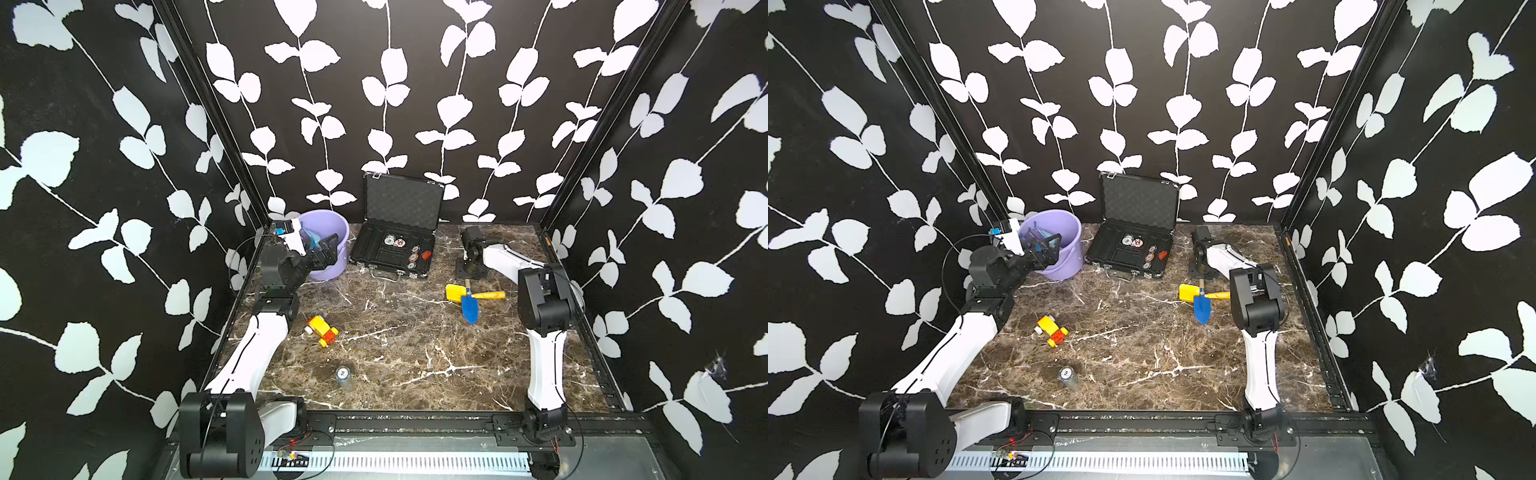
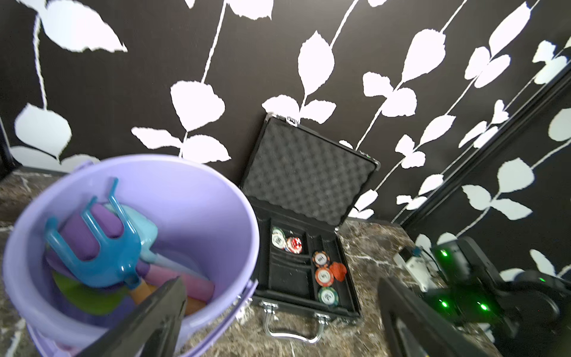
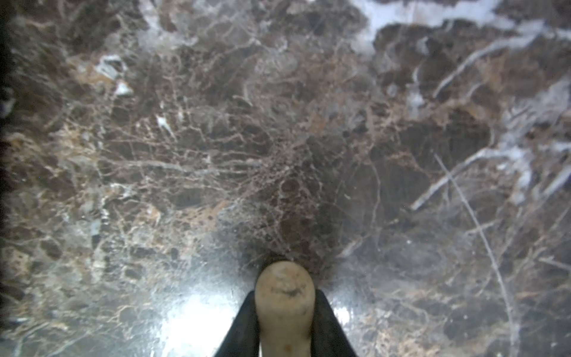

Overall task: Organize the gardening tools
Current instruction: Pick up the gardening tool from the center of the board.

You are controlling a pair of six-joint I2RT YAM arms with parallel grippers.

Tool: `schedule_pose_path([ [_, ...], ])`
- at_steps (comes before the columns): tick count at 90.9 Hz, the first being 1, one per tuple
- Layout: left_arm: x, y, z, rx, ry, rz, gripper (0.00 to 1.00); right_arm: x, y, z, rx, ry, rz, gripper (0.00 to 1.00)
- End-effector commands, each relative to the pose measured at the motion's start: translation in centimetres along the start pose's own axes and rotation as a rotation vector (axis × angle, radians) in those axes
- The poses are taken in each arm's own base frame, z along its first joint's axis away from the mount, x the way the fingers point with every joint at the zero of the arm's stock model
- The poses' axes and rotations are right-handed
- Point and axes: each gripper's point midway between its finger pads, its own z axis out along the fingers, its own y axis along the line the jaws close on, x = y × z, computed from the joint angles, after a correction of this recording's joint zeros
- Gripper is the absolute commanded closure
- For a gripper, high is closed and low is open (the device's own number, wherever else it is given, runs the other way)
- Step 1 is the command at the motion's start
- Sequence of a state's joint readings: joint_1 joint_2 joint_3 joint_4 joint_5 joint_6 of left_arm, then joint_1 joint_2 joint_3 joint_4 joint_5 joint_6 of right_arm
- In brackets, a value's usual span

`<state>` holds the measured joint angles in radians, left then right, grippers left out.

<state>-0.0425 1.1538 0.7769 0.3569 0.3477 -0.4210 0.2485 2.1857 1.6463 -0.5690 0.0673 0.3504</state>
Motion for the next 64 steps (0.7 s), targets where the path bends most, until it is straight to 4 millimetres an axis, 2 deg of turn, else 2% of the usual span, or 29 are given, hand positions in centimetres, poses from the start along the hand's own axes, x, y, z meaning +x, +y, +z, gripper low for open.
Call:
schedule_pose_path([
  [1, 1.0, -0.9, -0.9, 0.049, 0.030, -0.035, 0.01, -0.2, -0.5, 0.1, 0.018, 0.011, 0.000, 0.87],
  [14, 2.0, -2.1, -0.8, 0.112, 0.075, -0.052, 0.01, -0.5, -0.1, -1.1, -0.003, -0.020, 0.007, 0.94],
  [29, 3.8, -3.9, -0.3, 0.160, 0.134, -0.043, 0.01, -0.9, -0.5, -4.2, -0.013, -0.103, 0.059, 1.00],
  [54, 8.1, -9.7, 1.2, 0.299, 0.218, 0.021, 0.01, -1.5, 0.1, -10.5, -0.145, -0.293, 0.210, 1.00],
  [64, 9.8, -11.8, 1.5, 0.362, 0.216, 0.021, 0.01, -0.6, -0.2, -11.9, -0.183, -0.344, 0.275, 1.00],
])
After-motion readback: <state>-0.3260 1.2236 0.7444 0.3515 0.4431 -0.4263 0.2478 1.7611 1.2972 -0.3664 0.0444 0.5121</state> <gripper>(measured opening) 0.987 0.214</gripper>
